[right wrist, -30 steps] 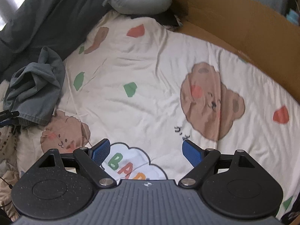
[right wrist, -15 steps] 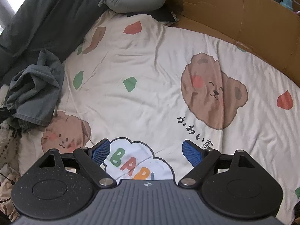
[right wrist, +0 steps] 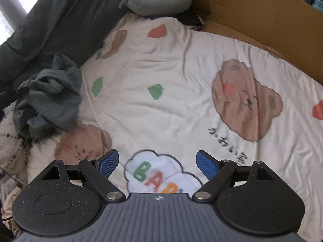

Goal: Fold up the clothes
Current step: 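Grasp the jeans hem with the left gripper and lift it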

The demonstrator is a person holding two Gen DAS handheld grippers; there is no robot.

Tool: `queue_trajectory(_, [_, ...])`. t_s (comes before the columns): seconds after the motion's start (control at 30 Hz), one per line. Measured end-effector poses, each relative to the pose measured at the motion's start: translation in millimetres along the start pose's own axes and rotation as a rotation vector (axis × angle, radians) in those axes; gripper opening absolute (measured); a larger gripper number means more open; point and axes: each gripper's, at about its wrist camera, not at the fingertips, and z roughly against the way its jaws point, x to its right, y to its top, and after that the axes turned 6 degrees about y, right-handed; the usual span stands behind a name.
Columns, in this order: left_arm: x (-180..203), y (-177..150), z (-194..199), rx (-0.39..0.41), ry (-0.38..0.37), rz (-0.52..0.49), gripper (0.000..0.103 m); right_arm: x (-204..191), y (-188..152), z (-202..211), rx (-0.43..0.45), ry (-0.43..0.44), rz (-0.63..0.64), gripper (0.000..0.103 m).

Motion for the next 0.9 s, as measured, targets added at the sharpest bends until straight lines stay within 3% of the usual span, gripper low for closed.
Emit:
queue_trajectory(0.27, [62, -2, -1, -0.046, -0.172, -0.109, 0.010, -37, 11, -13, 0.072, 0.074, 0.098, 0.088])
queue_trajectory(0.53, [100, -14, -12, -0.116, -0.248, -0.164, 0.010, -66, 8, -39, 0.137, 0.162, 0.135, 0.088])
queue_trajectory(0.73, [126, -29, -24, -0.172, -0.325, -0.217, 0.010, -49, 3, -58, 0.137, 0.195, -0.002, 0.087])
queue_trajectory(0.9, [147, -40, -33, -0.188, -0.394, -0.223, 0.010, -23, -3, -55, 0.143, 0.170, -0.085, 0.087])
